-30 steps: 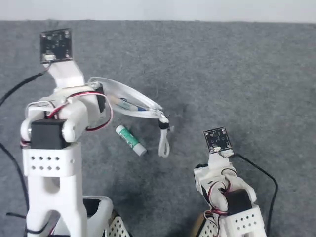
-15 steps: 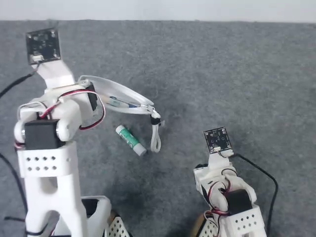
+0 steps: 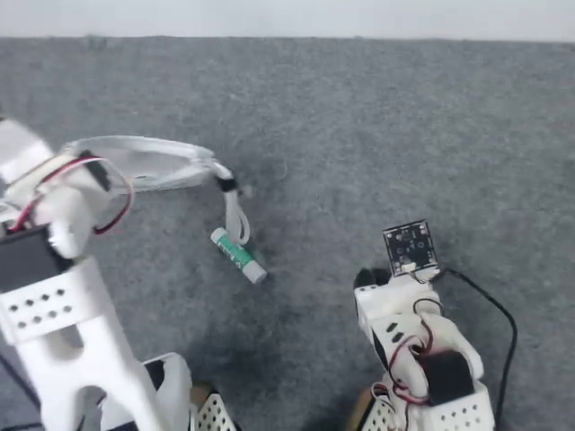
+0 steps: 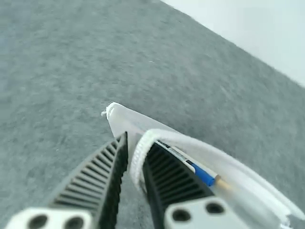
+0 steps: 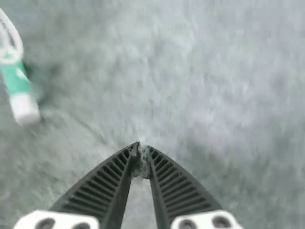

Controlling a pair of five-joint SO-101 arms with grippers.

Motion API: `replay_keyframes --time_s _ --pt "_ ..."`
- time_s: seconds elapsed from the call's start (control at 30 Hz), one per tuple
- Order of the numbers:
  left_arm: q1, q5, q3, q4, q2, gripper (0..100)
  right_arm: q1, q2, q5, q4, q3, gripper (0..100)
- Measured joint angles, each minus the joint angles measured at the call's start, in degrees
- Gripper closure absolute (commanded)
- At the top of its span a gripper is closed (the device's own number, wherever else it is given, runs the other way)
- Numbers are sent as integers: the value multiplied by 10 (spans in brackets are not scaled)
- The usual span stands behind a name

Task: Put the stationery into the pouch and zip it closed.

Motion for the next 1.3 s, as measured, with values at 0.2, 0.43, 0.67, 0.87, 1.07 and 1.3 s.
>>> replay_keyframes --time_s 0.2,0.43,0.67,0.87,1.07,1.3 --pt "-71 31 0 0 0 991 -70 72 17 -19 -118 993" --pt "-138 64 0 0 0 991 -142 285 -11 -21 -280 992" --pt "-150 67 2 -18 0 991 -198 497 -14 -76 -366 991" --pt "-185 68 9 -35 0 990 -228 651 -14 -179 -371 928" --pt "-185 68 9 -36 0 990 -244 804 -15 -209 -441 839" --pt "-186 68 9 -37 0 990 -258 972 -15 -215 -567 835"
